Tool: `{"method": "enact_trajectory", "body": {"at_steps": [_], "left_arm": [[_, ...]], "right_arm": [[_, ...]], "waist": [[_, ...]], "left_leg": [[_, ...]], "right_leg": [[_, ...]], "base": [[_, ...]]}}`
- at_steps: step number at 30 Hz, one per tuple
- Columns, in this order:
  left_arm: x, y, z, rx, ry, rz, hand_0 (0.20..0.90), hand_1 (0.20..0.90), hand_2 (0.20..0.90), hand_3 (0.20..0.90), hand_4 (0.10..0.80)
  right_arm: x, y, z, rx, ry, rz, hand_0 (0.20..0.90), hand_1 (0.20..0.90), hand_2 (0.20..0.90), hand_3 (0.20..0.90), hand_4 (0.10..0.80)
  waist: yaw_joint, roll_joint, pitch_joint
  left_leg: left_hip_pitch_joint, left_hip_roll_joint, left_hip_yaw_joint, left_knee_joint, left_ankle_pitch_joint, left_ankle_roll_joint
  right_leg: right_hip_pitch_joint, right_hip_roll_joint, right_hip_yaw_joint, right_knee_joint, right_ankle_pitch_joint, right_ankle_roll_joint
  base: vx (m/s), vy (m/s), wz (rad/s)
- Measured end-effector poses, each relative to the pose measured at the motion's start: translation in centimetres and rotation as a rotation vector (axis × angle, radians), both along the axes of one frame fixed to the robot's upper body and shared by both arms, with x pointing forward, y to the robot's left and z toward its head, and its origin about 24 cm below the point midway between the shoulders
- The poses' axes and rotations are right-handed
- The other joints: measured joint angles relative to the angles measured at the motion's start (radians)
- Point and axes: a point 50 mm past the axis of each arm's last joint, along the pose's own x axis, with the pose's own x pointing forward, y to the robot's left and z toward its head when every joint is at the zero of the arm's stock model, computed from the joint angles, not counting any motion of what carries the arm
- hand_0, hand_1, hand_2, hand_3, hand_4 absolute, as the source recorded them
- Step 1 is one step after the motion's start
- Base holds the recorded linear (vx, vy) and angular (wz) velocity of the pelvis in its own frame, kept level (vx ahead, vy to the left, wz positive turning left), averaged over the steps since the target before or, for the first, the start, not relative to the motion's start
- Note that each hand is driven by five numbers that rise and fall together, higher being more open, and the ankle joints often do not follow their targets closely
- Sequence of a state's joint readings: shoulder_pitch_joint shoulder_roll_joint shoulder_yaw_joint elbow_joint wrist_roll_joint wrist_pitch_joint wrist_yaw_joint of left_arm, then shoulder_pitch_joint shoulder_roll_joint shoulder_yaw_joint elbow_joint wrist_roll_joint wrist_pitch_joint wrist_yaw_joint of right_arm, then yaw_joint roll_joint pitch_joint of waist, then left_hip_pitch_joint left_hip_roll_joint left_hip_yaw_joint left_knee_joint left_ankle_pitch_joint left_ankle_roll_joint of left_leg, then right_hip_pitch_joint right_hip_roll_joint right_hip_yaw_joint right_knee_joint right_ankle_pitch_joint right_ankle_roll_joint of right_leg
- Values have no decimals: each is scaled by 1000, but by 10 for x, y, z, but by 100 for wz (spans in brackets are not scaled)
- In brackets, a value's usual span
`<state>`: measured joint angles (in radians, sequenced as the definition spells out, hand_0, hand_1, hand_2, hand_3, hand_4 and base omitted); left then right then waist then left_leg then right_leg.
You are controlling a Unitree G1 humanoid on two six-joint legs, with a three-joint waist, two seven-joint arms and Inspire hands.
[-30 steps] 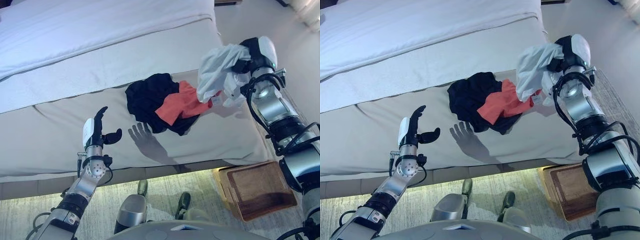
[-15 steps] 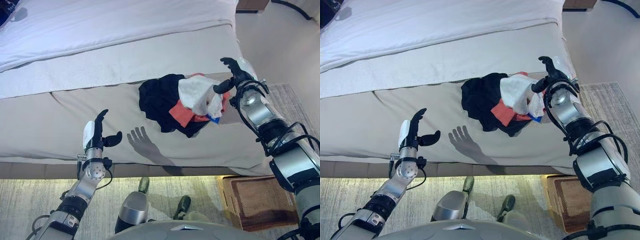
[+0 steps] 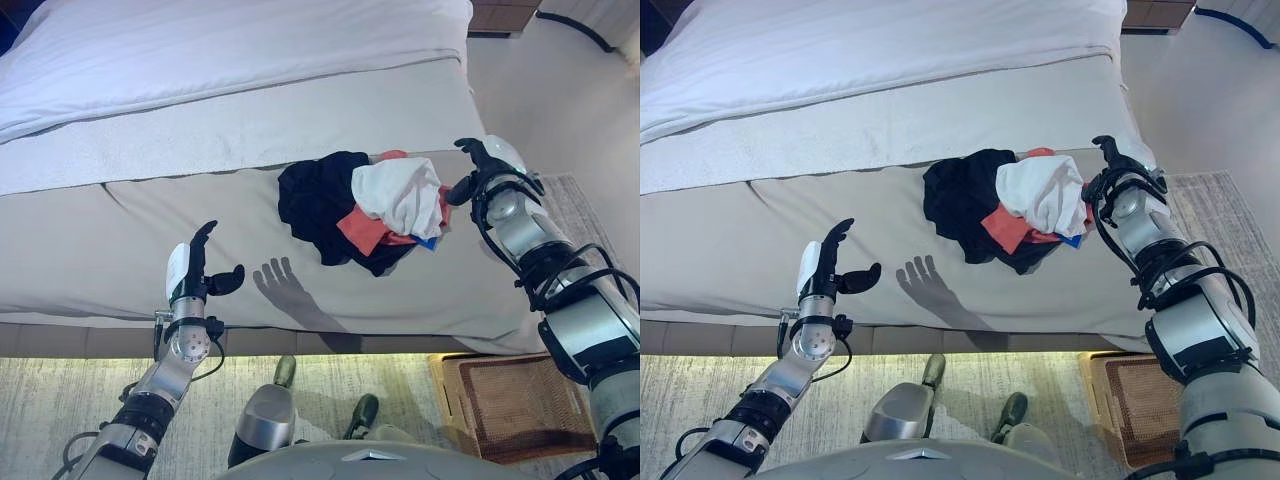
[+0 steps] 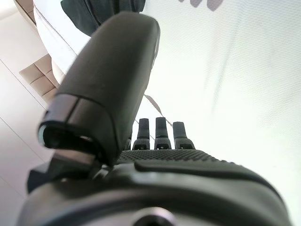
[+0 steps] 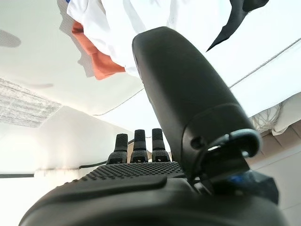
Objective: Pick up the clothes from the bed and place them into the basket
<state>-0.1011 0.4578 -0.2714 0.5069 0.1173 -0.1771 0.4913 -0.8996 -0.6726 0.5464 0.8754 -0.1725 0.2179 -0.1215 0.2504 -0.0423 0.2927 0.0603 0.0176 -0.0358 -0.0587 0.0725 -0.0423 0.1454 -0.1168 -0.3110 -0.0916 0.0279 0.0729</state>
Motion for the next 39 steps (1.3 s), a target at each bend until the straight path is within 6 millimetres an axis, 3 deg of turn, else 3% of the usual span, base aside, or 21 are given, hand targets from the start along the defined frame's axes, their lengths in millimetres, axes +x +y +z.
{"method": "enact_trajectory", "body": {"at_steps": [12,15,19,25,27,29,30,32,39], "left_arm": [[-4,-3,-4,21,24,-37,900,900,900,900,800],[-3,-7,-3,9,5,-59,900,900,900,900,800],[2,-19,1,-11,-32,-112,900,900,900,900,800],[10,-22,8,-37,-64,-114,900,900,900,900,800],[12,-25,9,-37,-67,-124,900,900,900,900,800],[12,-27,9,-38,-65,-132,900,900,900,900,800],[11,-27,8,-38,-61,-134,900,900,900,900,800],[11,-25,9,-33,-62,-132,900,900,900,900,800],[14,-24,15,-23,-90,-133,900,900,900,900,800]], "right_arm": [[3,27,-26,2,61,40,900,900,900,900,800],[4,25,-26,-12,67,29,900,900,900,900,800],[10,15,-11,-32,38,-33,900,900,900,900,800],[15,8,6,-45,19,-97,900,900,900,900,800],[16,4,13,-53,8,-125,815,815,815,801,701],[16,1,17,-79,-2,-143,674,674,674,636,536],[16,0,18,-89,-4,-149,507,507,507,442,342],[15,-3,21,-101,-17,-171,300,300,300,200,100],[13,-11,26,-122,-28,-208,300,300,300,200,100]], "waist": [[25,18,-1],[34,56,21],[58,147,93],[81,160,171],[84,159,194],[85,159,208],[87,159,208],[96,159,208],[101,159,208]], "left_leg": [[-102,-6,-49,3,30,-6],[-133,-14,-66,25,31,-5],[-178,-22,-75,69,31,-5],[-220,-21,-90,77,47,-11],[-233,-27,-94,89,47,-11],[-233,-37,-97,89,48,-9],[-233,-41,-96,89,48,-8],[-233,-45,-96,89,49,-8],[-230,-43,-93,89,51,-5]], "right_leg": [[-77,-1,-43,0,2,-2],[-101,-11,-57,23,1,-2],[-144,-25,-59,73,0,-2],[-220,-40,-66,170,-37,0],[-247,-55,-69,222,-60,0],[-266,-74,-70,272,-84,2],[-274,-82,-69,290,-91,4],[-281,-89,-66,306,-98,6],[-279,-86,-63,305,-98,6]], "base": [[-85,26,12],[-99,58,13],[-68,27,4],[-15,-16,8],[-11,6,11],[-11,-3,10],[-12,-7,5],[0,0,0],[-1,0,0]]}}
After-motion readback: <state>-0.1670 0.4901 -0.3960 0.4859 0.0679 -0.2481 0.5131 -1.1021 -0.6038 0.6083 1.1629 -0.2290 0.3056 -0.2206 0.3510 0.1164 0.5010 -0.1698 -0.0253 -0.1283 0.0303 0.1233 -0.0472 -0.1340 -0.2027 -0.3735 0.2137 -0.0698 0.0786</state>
